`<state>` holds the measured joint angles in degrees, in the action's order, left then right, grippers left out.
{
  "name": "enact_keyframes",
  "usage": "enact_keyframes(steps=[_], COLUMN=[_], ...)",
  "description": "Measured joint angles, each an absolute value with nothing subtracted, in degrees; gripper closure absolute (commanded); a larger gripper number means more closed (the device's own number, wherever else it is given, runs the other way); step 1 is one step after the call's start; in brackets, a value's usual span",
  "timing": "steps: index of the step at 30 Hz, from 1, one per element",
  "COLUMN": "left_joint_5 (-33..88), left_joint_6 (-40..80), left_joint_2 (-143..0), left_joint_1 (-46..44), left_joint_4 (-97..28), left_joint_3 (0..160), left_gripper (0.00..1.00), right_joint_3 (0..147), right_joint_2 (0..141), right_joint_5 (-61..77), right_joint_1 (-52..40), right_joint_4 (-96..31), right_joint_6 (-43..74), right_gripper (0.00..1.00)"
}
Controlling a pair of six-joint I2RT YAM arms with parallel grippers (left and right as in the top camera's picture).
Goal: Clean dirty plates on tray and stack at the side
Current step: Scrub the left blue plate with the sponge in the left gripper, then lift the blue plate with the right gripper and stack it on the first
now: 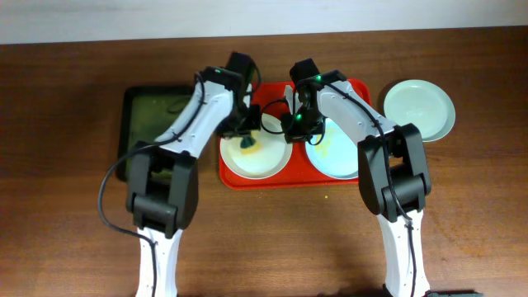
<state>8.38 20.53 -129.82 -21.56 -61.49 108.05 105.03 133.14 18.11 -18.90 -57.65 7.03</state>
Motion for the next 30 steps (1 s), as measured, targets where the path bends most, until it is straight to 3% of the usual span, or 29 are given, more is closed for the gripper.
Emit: enact_keyframes(steps=[4,7,9,13,15,17,21,27,30], left_joint_5=[3.0,-12.8,-17.0,-16.1,-13.7,-13.1,-12.2,-12.0,-11.9], left_joint_6=[20.5,22.2,24.4,26.9,27.3,27.5,27.6,27.6,27.6], left_joint_2=[-131.9,-131.9,-131.9,-127.3,-117.6,-108.3,-107.3,-107.4,-107.4], left_joint_1=[-22.5,-23.0,-24.1,-22.5,-16.3,-10.3,-4.2,0.4,0.4], left_joint_4=[-62.5,-66.7,-68.1,-67.5,-69.1,-73.5,-76.8,-76.4,-76.1], left_joint_3=[106.0,106.0,106.0,104.7,104.6,105.3,104.4,101.1,101.1], left_gripper=[1.0,1.0,1.0,1.0,1.0,1.0,1.0,1.0,1.0], right_joint_3=[105.0,105.0,105.0,106.7,109.8,114.0,125.3,128.5,128.5], right_joint_2=[133.1,133.1,133.2,133.4,133.1,130.5,124.3,123.7,123.7], right_joint_5=[18.1,18.6,19.0,18.6,16.5,8.3,-19.8,-71.9,-80.4], right_joint_1=[-18.9,-18.9,-19.3,-19.6,-19.5,-20.3,-31.4,-47.6,-47.9], right_joint_4=[-58.0,-58.0,-57.9,-63.3,-65.7,-69.0,-76.6,-77.8,-77.8], right_joint_6=[7.0,7.0,7.0,7.1,6.8,6.9,6.2,0.4,-5.0], right_gripper=[0.96,0.96,0.96,0.96,0.96,0.96,0.96,0.96,0.96])
